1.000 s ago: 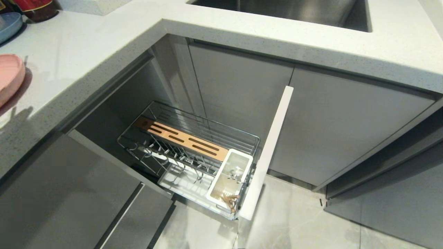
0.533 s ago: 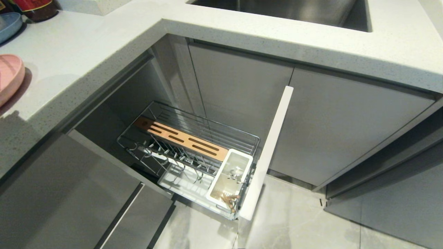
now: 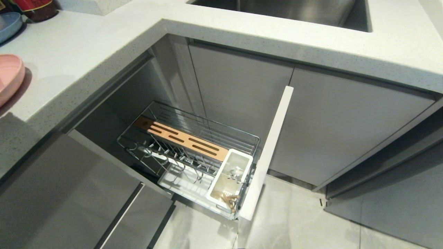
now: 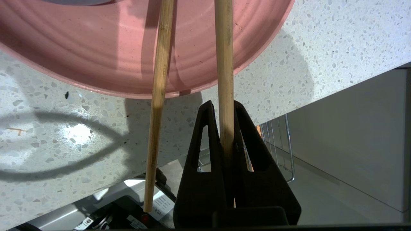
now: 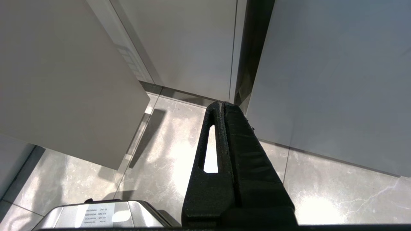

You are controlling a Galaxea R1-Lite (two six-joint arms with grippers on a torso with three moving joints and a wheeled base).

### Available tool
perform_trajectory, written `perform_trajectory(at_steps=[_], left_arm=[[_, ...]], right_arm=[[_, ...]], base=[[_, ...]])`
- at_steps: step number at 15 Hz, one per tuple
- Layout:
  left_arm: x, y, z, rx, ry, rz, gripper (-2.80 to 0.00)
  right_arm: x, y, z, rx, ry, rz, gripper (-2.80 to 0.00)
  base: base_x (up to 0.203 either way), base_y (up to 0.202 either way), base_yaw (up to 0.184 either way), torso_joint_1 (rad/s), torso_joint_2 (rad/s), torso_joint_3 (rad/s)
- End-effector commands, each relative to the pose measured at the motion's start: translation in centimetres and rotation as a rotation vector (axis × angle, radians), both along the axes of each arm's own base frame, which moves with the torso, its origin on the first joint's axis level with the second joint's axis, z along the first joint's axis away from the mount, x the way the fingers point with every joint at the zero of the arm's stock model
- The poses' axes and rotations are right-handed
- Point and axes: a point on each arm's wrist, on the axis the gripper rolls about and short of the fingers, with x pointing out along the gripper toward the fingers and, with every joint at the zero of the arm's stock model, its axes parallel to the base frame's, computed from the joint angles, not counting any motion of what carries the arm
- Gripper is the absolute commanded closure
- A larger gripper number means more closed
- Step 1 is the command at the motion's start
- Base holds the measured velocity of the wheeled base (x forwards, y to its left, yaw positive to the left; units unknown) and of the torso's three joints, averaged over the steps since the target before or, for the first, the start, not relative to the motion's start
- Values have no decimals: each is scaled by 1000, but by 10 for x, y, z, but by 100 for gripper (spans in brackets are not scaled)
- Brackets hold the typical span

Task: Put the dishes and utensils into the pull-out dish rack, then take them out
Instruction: Take the chopsticks out of the cupboard

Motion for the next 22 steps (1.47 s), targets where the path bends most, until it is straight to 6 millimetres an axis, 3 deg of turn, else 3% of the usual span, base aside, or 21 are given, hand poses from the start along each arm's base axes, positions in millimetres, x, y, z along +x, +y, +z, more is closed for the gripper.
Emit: perform_trajectory(at_steps=[1,20,21,22], left_arm=[[1,0,-1,-6,8,5,0],[12,4,-15,-36,56,-8,0],[12,4,-14,-35,52,-8,-280],[11,4,-14,-35,51,-7,-280]], right_arm=[[0,0,0,0,-5,0,0],[0,0,0,0,-5,0,0],[0,0,0,0,-5,0,0],[0,0,0,0,-5,0,0]], base=[[0,0,0,0,0,0],[0,0,0,0,0,0],[0,0,0,0,0,0],[0,0,0,0,0,0]])
